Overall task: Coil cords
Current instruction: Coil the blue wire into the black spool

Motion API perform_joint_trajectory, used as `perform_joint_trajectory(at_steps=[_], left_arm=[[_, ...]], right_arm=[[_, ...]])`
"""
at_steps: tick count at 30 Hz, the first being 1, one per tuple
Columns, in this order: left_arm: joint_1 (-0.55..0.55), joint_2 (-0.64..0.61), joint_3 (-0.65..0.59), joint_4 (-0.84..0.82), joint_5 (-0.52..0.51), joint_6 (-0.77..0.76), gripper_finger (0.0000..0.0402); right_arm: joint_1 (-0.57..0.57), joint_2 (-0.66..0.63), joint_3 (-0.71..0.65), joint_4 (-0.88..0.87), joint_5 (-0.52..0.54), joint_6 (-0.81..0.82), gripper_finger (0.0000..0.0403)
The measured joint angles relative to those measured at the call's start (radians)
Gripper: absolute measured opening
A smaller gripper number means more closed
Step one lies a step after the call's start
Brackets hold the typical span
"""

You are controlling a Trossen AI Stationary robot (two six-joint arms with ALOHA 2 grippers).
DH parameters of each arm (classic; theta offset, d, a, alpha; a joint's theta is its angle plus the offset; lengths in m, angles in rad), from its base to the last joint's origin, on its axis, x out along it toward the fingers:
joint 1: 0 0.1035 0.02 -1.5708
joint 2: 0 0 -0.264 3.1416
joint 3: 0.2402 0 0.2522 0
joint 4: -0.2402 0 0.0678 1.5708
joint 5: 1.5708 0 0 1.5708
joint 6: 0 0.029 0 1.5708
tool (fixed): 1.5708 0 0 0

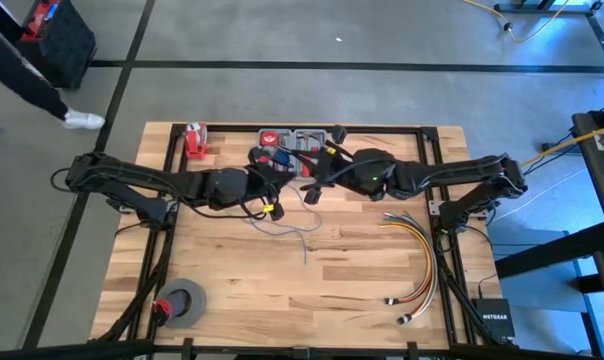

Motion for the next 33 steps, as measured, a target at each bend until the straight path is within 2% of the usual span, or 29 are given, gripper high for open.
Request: perform_joint_trajectory(at_steps=[11, 17, 22, 27, 31, 33], left_arm=[[0.000, 0.002, -0.003, -0.026, 0.001, 0.000, 0.0005], [0.001, 0.002, -0.003, -0.055, 0.000, 0.001, 0.0005], [0.003, 0.004, -0.005, -0.065, -0.033, 0.044, 0.0005], [0.021, -0.019, -0.009, -0.089, -0.122, 0.097, 0.0005], [0.024, -0.065, -0.009, -0.144, -0.135, 0.098, 0.0005], [0.017, -0.093, -0.009, -0.188, -0.135, 0.080, 0.0005]], right_arm=[[0.034, -0.019, 0.142, -0.154, 0.015, -0.038, 0.0005], [0.055, -0.025, 0.216, -0.303, -0.002, -0.020, 0.0005], [0.080, -0.038, 0.224, -0.410, -0.053, 0.031, 0.0005], [0.092, -0.039, 0.222, -0.562, -0.085, 0.106, 0.0005], [0.093, -0.044, 0.197, -0.687, 0.007, 0.135, 0.0005], [0.093, -0.042, 0.181, -0.751, 0.018, 0.151, 0.0005]])
